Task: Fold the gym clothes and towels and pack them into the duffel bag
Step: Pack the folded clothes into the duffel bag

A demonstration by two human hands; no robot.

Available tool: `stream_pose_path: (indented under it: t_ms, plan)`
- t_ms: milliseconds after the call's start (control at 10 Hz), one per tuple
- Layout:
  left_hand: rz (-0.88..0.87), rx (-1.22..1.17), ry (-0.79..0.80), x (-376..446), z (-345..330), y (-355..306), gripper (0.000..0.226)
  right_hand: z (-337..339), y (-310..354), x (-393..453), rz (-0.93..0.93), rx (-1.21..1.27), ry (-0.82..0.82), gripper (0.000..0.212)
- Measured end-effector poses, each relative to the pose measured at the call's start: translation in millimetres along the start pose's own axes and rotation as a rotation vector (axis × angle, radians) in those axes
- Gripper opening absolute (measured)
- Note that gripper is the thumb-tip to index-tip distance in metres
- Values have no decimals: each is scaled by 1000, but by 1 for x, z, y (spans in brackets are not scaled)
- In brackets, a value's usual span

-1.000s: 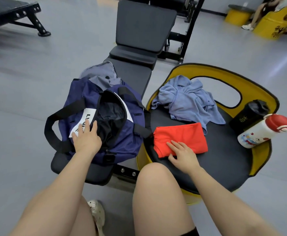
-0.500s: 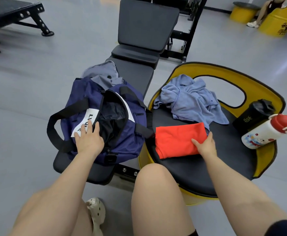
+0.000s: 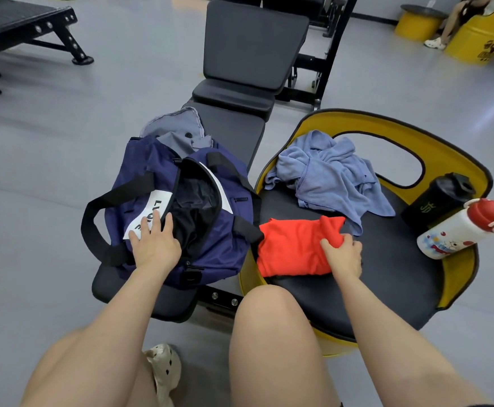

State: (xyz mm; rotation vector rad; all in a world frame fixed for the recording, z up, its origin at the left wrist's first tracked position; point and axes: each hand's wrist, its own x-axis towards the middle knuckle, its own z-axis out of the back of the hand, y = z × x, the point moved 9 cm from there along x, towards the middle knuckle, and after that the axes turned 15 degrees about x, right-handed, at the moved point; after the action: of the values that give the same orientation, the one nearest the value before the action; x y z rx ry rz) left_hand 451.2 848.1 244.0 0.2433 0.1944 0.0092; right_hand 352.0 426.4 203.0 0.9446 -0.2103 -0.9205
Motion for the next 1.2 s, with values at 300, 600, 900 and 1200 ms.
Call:
stream_pose_path:
  t_ms: [300, 600, 900, 1200]
  plan:
    - [-2, -4, 4, -1, 0, 1, 57, 19, 18, 9, -38, 23, -12, 44]
    - [-3, 5, 13, -1, 1, 0, 57, 47, 62, 1, 212, -159, -368, 29]
    - [-9, 19, 9, -1, 1, 1, 57, -15, 92, -37, 633, -399, -231, 36]
    - [-14, 11, 15, -1, 1, 1, 57, -59, 70, -59, 535, -418, 22, 48]
